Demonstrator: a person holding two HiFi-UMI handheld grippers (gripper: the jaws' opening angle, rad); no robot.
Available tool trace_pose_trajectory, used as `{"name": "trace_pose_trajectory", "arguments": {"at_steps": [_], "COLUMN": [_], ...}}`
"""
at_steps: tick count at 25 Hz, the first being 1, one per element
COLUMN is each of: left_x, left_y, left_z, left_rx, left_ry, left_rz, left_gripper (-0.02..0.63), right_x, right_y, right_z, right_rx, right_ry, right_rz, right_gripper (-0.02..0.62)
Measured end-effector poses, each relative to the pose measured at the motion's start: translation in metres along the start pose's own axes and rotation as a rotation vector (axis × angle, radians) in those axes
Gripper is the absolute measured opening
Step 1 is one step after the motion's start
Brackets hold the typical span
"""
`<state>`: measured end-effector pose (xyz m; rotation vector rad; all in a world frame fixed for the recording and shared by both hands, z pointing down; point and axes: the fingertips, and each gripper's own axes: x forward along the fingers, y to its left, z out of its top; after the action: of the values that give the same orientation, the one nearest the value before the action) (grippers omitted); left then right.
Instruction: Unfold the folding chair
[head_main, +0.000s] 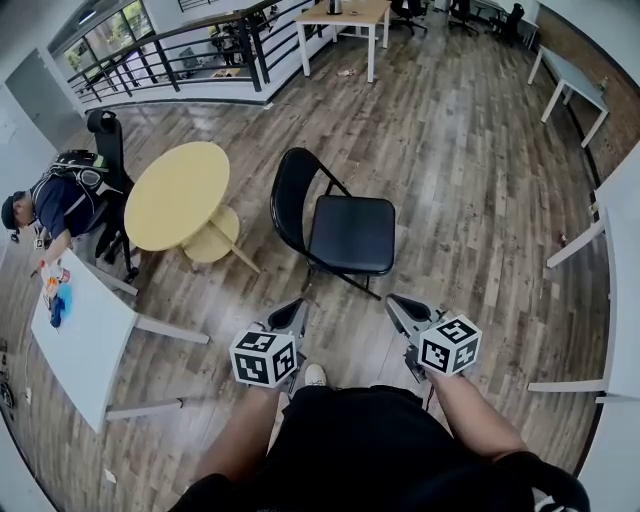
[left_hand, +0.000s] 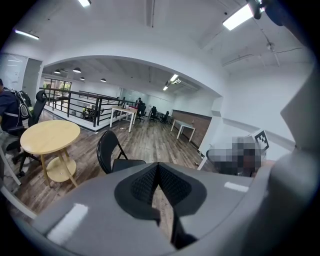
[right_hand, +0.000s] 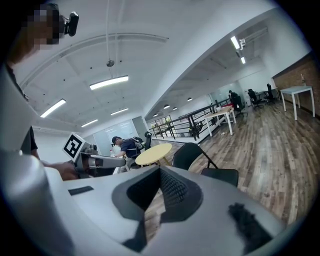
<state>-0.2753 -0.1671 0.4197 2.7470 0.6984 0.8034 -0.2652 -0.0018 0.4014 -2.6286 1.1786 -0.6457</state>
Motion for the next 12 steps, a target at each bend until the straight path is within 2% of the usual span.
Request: {"name": "trace_pose_trajectory", "arguments": {"at_steps": [12], "left_x": [0.0051], "left_y": [0.0025], "left_z": [0.0028], "left_rx": [0.009], "left_ry": [0.004], "left_rz": [-0.026], "left_gripper": [0.008], "right_x": [0.0037], "right_y": [0.0014], "right_z": [-0.0009], "right_rx": [0.01], "right_ry": [-0.003], "right_rz": [-0.013], "right_gripper": [0.005]}}
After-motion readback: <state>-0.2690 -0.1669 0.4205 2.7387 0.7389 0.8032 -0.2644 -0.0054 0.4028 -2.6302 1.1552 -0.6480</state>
